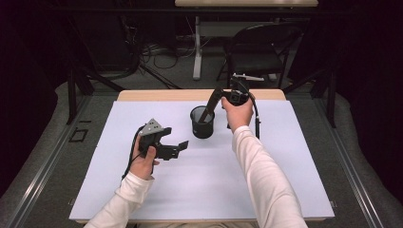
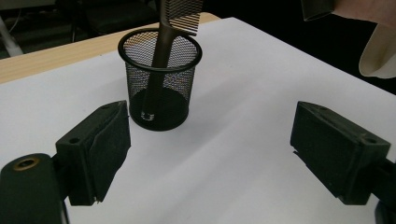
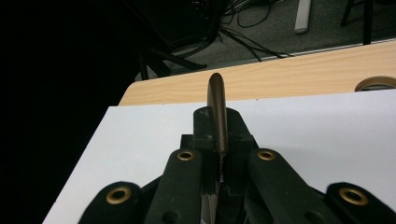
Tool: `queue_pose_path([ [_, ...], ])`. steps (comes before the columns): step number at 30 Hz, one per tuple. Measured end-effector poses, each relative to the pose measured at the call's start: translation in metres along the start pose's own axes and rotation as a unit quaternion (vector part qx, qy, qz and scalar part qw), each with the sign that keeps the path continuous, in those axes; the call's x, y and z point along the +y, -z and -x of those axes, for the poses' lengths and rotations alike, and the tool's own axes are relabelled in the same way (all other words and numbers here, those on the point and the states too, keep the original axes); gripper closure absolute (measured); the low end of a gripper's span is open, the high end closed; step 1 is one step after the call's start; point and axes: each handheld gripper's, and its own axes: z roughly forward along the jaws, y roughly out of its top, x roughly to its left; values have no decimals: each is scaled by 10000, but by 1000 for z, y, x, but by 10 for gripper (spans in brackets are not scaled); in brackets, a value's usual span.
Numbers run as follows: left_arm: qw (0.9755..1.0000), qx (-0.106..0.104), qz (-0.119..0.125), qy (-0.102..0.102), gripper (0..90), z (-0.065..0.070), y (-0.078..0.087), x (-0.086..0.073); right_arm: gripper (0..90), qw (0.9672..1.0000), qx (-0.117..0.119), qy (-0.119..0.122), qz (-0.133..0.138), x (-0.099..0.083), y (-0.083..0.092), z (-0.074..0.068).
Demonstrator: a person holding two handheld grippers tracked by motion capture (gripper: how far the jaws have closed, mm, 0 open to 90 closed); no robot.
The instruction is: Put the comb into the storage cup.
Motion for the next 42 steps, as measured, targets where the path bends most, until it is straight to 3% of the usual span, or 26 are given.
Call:
queue_pose_path([
  [15,10000,8,-2,18,123,0,-1,-1,870,9995,87,-304,22,-2,3,19],
  [25,10000,20,-3,9,123,0,-1,-1,867,9992,87,-384,14,-5,4,29],
  [31,10000,26,-7,11,123,0,-1,-1,852,9993,86,-353,14,-5,4,29],
  [42,10000,20,-1,20,123,-1,0,-1,706,9998,81,-143,65,-4,9,31],
])
